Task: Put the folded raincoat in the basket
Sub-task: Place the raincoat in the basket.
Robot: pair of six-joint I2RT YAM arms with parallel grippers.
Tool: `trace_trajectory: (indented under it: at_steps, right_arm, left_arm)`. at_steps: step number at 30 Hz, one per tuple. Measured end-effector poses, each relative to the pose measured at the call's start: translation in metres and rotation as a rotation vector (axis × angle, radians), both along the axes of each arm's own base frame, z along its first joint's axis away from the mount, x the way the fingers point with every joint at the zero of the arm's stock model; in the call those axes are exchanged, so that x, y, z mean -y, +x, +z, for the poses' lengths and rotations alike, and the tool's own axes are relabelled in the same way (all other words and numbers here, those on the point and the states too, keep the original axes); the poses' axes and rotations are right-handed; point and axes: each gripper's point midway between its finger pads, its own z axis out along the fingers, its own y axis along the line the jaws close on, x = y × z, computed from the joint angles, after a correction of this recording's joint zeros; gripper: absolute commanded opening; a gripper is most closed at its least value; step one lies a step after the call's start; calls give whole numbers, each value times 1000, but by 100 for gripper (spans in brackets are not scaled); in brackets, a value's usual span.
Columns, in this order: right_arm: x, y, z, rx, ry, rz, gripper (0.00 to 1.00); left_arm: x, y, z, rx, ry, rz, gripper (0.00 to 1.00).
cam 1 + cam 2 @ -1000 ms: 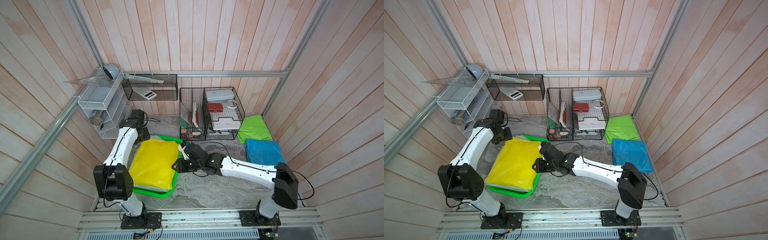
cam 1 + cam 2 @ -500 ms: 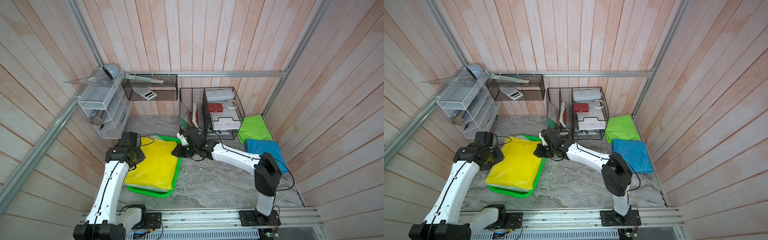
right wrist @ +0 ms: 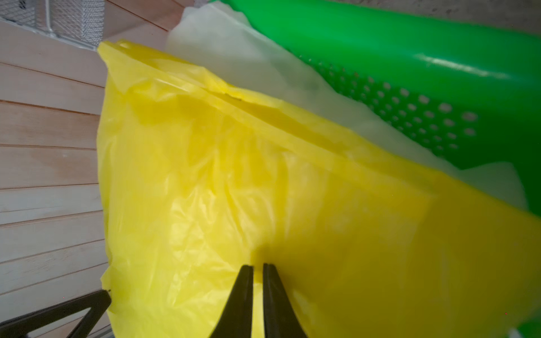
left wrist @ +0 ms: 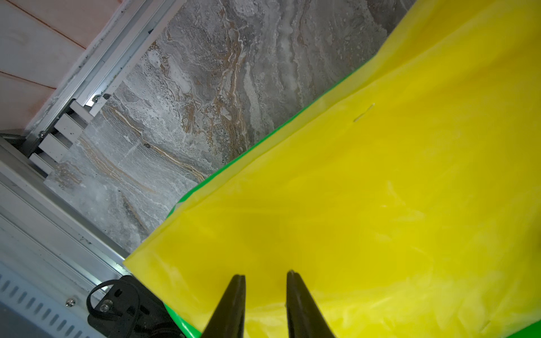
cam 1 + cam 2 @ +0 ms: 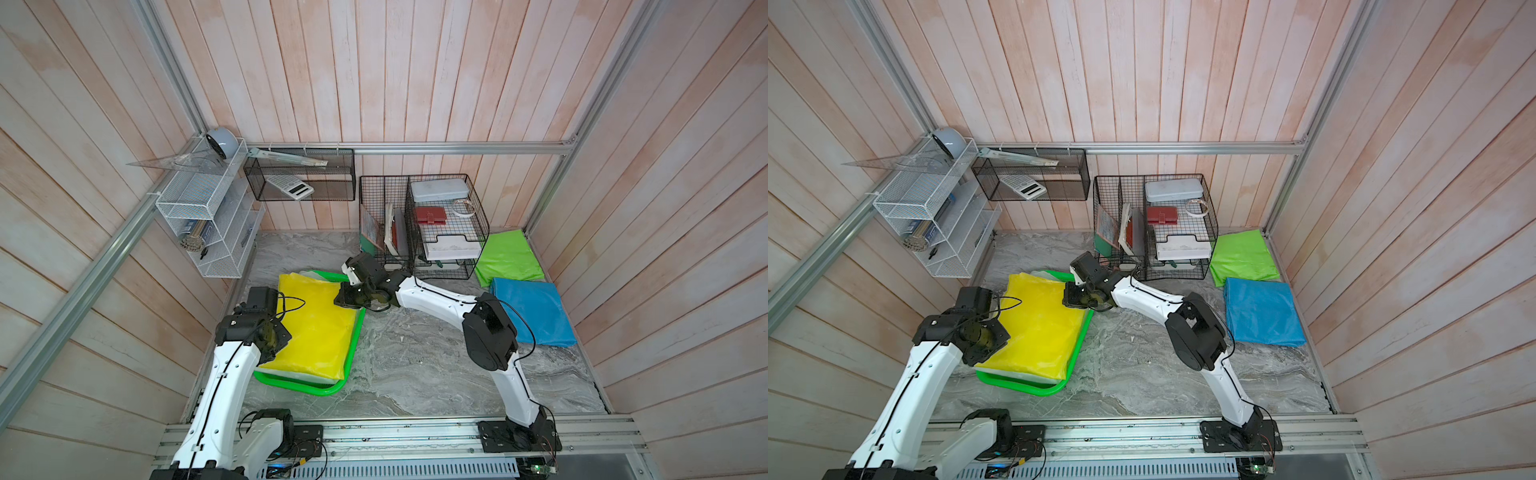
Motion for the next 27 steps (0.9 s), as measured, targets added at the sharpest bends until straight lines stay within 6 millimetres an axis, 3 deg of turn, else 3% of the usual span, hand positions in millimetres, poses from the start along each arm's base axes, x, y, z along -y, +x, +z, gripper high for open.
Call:
trace_trajectory:
  at_steps: [12, 18, 20, 22, 24, 27]
  right_arm:
    - [18, 16, -19, -23, -44, -66, 13]
    - [24, 11, -11, -22, -36, -64, 15]
    - [28, 6, 0, -20, -17, -64, 15]
    - [33, -1, 18, -7, 12, -62, 16]
    - [37, -8, 42, 19, 49, -56, 16]
    - [38, -23, 80, 68, 118, -38, 16]
  left_arm:
    - [3, 8, -22, -64, -27, 27, 29]
    - [7, 9, -23, -69, -51, 25, 29]
    - [10, 14, -11, -47, -66, 19, 30]
    - [10, 28, 13, 18, -69, 12, 31]
    - [11, 52, 50, 121, -68, -8, 31]
    - [14, 85, 89, 230, -74, -49, 30]
